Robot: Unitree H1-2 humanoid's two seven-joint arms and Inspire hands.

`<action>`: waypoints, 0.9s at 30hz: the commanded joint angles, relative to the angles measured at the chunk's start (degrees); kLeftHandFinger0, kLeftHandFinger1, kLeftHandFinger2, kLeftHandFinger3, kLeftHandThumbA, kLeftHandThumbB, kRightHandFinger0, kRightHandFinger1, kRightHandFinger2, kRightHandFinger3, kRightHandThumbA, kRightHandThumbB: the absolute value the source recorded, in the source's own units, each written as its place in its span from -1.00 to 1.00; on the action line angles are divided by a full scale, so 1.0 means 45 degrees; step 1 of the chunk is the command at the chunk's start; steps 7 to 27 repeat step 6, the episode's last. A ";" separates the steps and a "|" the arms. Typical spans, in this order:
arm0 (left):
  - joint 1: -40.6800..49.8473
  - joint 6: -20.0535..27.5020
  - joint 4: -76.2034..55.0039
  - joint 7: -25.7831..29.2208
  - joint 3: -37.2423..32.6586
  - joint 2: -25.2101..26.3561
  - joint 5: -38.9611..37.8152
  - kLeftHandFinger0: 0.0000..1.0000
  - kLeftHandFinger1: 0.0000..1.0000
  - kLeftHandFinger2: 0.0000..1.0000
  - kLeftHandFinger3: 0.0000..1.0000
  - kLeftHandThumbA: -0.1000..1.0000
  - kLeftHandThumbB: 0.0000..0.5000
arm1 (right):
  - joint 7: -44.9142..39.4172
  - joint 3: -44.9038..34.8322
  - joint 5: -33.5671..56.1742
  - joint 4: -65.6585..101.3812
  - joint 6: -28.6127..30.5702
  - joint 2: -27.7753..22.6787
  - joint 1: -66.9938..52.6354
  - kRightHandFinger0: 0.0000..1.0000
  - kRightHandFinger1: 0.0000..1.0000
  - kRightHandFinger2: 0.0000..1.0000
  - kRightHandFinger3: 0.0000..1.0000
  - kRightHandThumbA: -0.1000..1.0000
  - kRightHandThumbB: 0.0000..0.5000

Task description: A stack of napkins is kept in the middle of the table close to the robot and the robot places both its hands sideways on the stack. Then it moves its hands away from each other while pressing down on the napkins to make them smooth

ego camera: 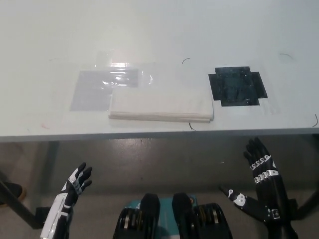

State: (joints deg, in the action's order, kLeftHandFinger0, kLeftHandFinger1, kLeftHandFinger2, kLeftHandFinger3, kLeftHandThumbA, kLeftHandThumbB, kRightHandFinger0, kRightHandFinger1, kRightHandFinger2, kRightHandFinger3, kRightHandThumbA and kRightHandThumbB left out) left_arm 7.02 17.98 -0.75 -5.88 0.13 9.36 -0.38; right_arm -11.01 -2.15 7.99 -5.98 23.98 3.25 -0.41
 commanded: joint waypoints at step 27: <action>-0.0045 -0.0553 -0.0394 0.0068 0.0017 -0.0012 0.0302 1.00 1.00 1.00 1.00 1.00 -0.51 | 0.0269 0.0005 -0.0403 -0.0069 0.0655 -0.0015 0.0474 1.00 1.00 1.00 1.00 1.00 -0.66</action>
